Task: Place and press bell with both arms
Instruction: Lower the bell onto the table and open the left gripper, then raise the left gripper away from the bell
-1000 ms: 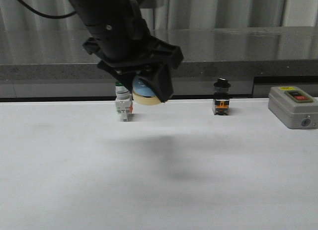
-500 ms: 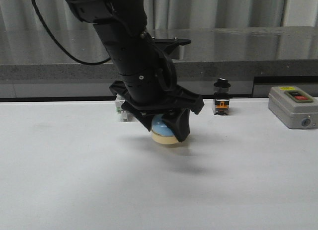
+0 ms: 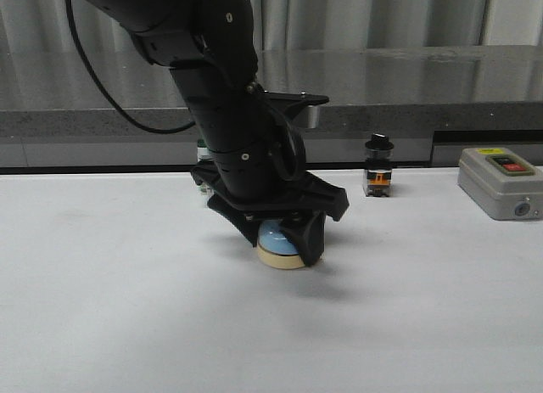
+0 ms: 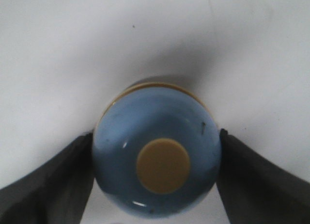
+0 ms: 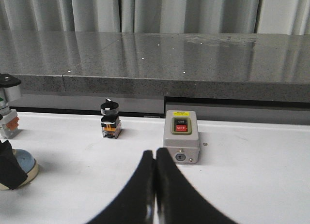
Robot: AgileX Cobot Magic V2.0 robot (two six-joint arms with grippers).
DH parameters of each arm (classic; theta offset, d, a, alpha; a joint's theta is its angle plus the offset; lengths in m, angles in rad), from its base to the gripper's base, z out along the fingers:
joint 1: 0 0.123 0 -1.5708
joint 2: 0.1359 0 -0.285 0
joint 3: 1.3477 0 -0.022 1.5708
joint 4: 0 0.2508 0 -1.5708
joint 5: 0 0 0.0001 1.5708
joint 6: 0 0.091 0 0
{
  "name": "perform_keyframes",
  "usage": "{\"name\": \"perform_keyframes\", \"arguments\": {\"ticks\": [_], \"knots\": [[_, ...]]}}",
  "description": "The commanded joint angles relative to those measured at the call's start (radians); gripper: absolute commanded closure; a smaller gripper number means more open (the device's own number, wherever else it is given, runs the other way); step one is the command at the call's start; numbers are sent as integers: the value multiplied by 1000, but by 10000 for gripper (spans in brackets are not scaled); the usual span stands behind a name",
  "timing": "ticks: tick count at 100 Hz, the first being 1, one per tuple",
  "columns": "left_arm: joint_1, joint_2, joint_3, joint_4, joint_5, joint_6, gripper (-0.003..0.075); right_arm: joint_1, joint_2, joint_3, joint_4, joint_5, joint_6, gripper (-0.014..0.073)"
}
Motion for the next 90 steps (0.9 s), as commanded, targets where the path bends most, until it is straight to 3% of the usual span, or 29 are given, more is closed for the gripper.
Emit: {"name": "perform_keyframes", "arguments": {"ticks": [1,9,13,55,90], "knots": [[-7,-47,-24,-27,-6,7,164,-5,-17,-14,-12,-83,-3,654],[-7,-47,-26,-31,-6,7,40,-5,-17,-14,-12,-83,-3,654],[-7,-47,-26,-32,-6,7,14,-5,-17,-14,-12,-83,-3,654],[-7,-76,-26,-33,-2,7,48,-5,-17,-14,-12,-83,-3,654],[-7,-225,-26,-40,-2,7,48,-5,-17,-14,-12,-83,-3,654]]}}
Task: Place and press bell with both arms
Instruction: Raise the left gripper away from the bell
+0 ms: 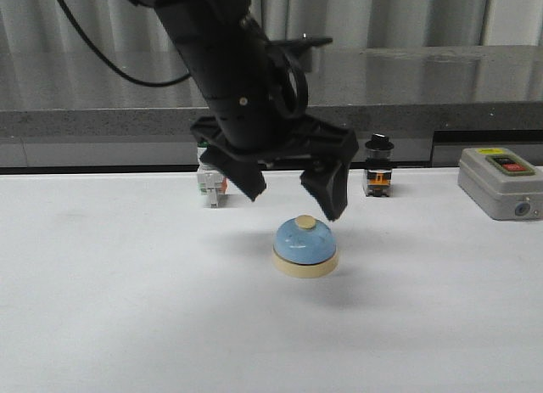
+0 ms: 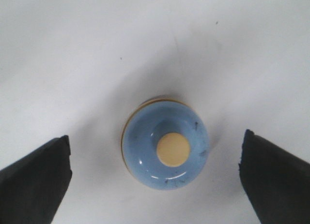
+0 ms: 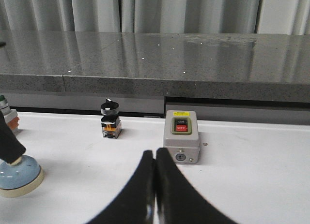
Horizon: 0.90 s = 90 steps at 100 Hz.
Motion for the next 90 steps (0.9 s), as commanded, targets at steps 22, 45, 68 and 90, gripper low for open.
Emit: {"name": "perform_keyframes", "arguments": {"ticks": [22,45,68,90], "knots": [[28,-249,-24,-17,-38,-3,48,-5,-17,-14,-12,-83,-3,654],[146,-396,23,-17,-46,-3,48,-5,-17,-14,-12,-83,-3,654],[298,-602,221,-17,-127,-3,48,-5,-17,-14,-12,-83,-3,654],[441,-835,452,-17,-206,-3,48,-5,-17,-14,-12,-83,-3,654]]}}
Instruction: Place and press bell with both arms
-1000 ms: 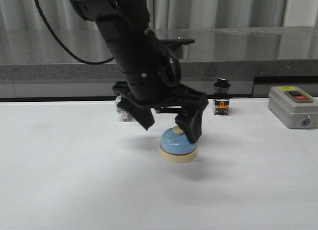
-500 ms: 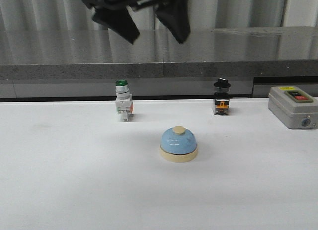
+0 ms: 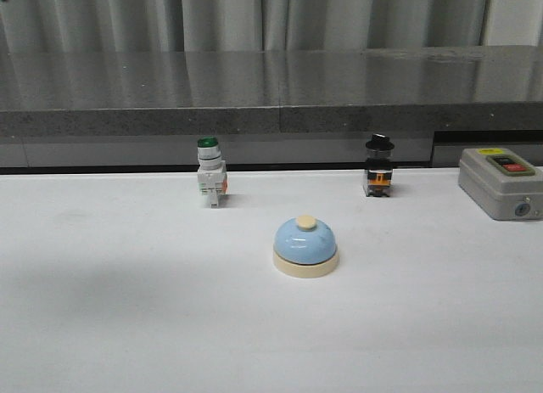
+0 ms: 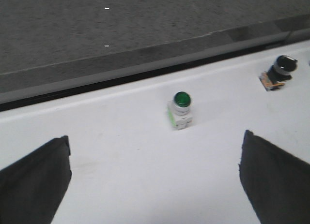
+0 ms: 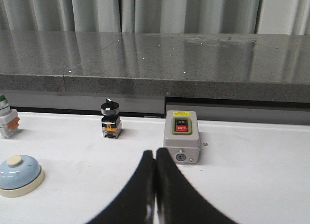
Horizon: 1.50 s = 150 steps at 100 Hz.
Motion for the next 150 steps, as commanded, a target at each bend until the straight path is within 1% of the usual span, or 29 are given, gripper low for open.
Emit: {"name": "perform_keyframes", "arguments": {"ticks": [1,15,29,41,59,69,74,81,88,93,95,100,102,107,109,112,115,150], "knots": [[48,-120,62,-13,-100,-3,48,-5,-17,-14,-12,-83,-3,654],[99,-285,203,-13,-159,-3,48,-5,-17,-14,-12,-83,-3,654],[105,-454,334,-13,-219,-3,48,-5,-17,-14,-12,-83,-3,654],[105,-597,418,-13,-230,-3,48,-5,-17,-14,-12,-83,-3,654],[105,-762,492,-13,-215,-3,48,-5,-17,-14,-12,-83,-3,654],[105,-808,506,-13,-216,-3,52,-5,-17,-14,-12,-83,-3,654],[105,-817,506,-13,-216,-3,70,-5,-17,-14,-12,-83,-3,654],[105,-821,506,-13,-223,-3,130,-5,-17,-14,-12,-83,-3,654],[105,-821,506,-13,-225,-3,223,-5,-17,-14,-12,-83,-3,654],[105,-821,506,-13,-229,-3,319,-5,-17,-14,-12,-83,-3,654],[105,-821,506,-13,-231,-3,344,-5,-17,-14,-12,-83,-3,654],[105,-821,506,-13,-236,-3,452,-5,-17,-14,-12,-83,-3,654],[105,-821,506,-13,-238,-3,480,-5,-17,-14,-12,-83,-3,654],[105,-821,506,-13,-242,-3,591,-5,-17,-14,-12,-83,-3,654],[105,-821,506,-13,-242,-3,619,-5,-17,-14,-12,-83,-3,654],[105,-821,506,-13,-244,-3,687,-5,-17,-14,-12,-83,-3,654],[105,-821,506,-13,-244,-3,737,-5,-17,-14,-12,-83,-3,654],[105,-821,506,-13,-244,-3,741,-5,-17,-14,-12,-83,-3,654]]}}
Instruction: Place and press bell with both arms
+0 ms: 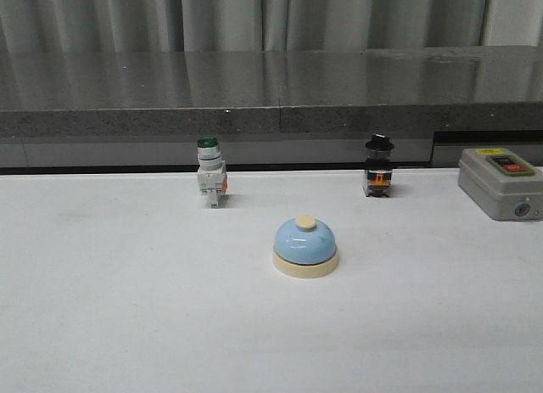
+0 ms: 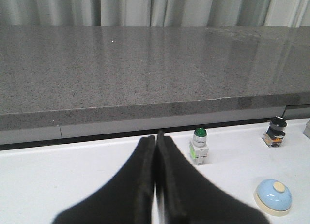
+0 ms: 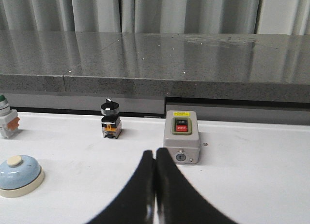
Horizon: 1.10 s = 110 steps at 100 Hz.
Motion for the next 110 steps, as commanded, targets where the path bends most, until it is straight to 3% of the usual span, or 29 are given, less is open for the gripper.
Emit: {"name": "perform_keyframes", "arguments": {"ticks": [1,30,49,82,110], "knots": [[6,3,-25,-13,-85,-3,741,-5,-17,-14,-12,-83,-3,654],[6,3,-25,-13,-85,-3,741,-5,-17,-14,-12,-83,-3,654],[6,-14,13,46,-171,-3,741,-5,-17,-14,-12,-83,-3,654],[10,-197,256,107,-250,-3,741,-5,-17,-14,-12,-83,-3,654],[98,-408,458,107,-250,-5,741,-5,-17,-14,-12,-83,-3,654]]}}
